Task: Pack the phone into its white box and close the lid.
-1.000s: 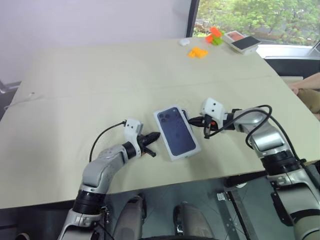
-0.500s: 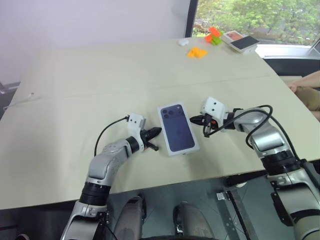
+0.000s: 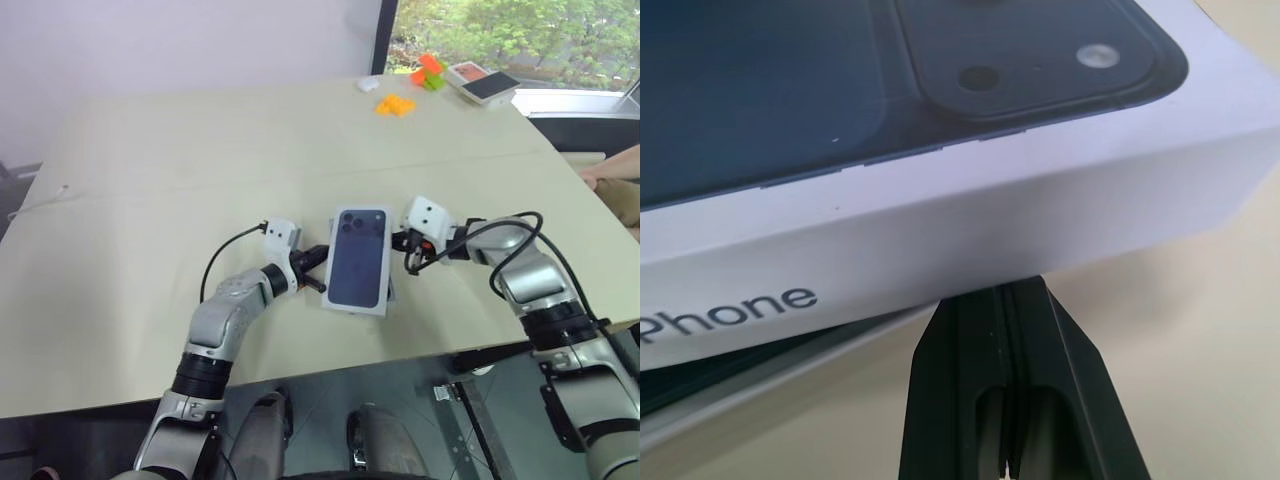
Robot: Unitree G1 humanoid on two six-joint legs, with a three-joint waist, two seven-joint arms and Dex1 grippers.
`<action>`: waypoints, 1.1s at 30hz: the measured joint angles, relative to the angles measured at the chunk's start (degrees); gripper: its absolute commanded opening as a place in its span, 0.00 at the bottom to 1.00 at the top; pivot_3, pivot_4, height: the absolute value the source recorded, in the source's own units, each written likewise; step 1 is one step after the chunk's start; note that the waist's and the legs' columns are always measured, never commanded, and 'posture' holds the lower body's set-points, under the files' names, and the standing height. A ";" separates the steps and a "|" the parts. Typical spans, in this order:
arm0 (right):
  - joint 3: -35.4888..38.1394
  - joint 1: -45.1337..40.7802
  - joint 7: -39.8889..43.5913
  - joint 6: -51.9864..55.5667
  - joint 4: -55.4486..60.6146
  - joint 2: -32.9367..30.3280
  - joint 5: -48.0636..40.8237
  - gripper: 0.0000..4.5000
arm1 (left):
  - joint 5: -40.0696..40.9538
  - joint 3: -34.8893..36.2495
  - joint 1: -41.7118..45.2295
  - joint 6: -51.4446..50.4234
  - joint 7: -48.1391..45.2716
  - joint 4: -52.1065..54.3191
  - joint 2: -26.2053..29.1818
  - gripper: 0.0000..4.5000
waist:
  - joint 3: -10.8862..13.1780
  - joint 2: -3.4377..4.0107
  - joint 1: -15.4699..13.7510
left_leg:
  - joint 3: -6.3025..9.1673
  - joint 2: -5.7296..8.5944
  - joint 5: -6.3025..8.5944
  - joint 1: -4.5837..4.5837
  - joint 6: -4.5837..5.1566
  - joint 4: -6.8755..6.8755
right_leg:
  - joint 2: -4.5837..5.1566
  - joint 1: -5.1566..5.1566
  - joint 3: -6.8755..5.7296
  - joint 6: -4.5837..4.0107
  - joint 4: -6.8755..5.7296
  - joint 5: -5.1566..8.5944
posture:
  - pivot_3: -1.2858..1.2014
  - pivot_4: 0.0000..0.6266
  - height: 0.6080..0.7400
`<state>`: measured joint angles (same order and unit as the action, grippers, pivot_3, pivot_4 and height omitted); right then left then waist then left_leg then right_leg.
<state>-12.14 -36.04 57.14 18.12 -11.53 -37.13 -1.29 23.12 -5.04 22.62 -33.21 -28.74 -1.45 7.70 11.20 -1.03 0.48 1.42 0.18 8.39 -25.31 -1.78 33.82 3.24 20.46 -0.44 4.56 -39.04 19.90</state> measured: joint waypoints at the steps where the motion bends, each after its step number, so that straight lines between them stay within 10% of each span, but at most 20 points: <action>1: 0.00 -0.05 -0.04 -0.02 -0.08 0.00 0.07 0.01 | 0.10 0.09 -0.12 -0.16 0.07 0.13 -0.04 0.00 | 0.00 0.00 0.01 | -0.01 0.00 0.00 0.00 0.00 0.00 | 0.01 0.00 0.00 0.00 0.00 0.00 | 0.52 0.24 1.00; 22: 1.01 -5.23 -1.01 -6.01 -9.75 -4.94 4.76 0.01 | 1.37 2.44 -4.27 -3.13 1.77 7.70 0.87 0.00 | 0.00 0.00 0.03 | -0.02 0.01 0.01 -0.01 0.02 0.00 | 0.02 0.01 0.00 0.00 0.00 0.00 | 0.52 0.24 1.00; 33: 3.28 1.58 5.43 10.42 10.36 -5.03 -4.59 0.01 | 2.59 2.37 -4.94 -4.20 1.56 9.09 0.77 0.00 | 0.00 0.01 0.05 | -0.02 -0.02 0.02 -0.01 0.02 0.03 | 0.04 0.01 0.01 0.00 0.00 0.00 | 0.52 0.24 1.00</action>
<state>-8.86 -34.46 62.56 28.54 -1.17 -42.16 -5.88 25.71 -2.67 17.68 -37.41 -27.18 7.64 8.47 11.20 -1.03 0.53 1.40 0.16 8.41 -25.32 -1.76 33.85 3.27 20.47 -0.43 4.55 -39.04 19.90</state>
